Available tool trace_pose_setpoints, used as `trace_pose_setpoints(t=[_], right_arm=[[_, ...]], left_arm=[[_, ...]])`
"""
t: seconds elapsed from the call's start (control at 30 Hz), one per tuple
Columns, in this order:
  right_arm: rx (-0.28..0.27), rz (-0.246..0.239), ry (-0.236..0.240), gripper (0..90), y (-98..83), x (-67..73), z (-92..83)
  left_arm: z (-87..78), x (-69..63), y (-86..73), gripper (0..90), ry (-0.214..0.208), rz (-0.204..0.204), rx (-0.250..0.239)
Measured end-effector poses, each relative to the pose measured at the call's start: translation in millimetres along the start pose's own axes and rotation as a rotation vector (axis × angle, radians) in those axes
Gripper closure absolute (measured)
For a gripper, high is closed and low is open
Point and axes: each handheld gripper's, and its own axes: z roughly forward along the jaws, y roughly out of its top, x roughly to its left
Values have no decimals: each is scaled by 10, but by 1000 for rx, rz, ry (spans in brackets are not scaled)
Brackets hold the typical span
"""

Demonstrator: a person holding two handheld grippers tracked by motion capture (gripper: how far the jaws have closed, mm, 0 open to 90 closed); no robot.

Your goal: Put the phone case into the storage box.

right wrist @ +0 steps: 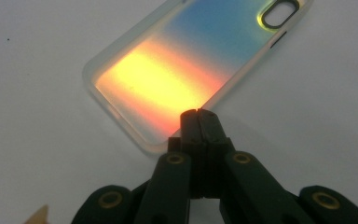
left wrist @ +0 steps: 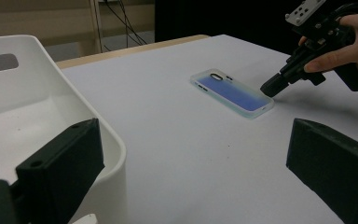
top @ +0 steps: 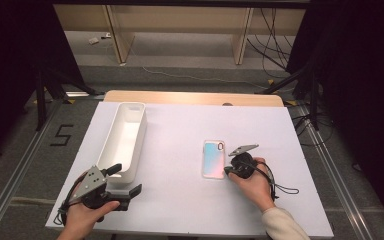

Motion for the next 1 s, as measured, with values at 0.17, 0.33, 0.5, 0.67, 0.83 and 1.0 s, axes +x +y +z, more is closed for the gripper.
trace_pose_setpoints(t=[0.17,0.33,0.5,0.67,0.83,1.0], right_arm=[[-30,-61,-60,803,47,4,-108],[-16,-188,-98,668,125,-8,-186],[68,-349,-128,500,209,108,-247],[171,-507,-122,443,268,289,-210],[234,-634,-124,421,334,461,-141],[253,-642,-106,419,384,533,-79]], left_arm=[[-4,0,-1,37,1,-3,-3],[-2,-2,-2,39,0,-2,-2],[-1,1,-2,48,0,-2,-2],[1,-4,-3,50,1,-1,-1],[0,-3,-3,53,3,-1,-2],[1,-5,-4,55,2,-1,-3]])
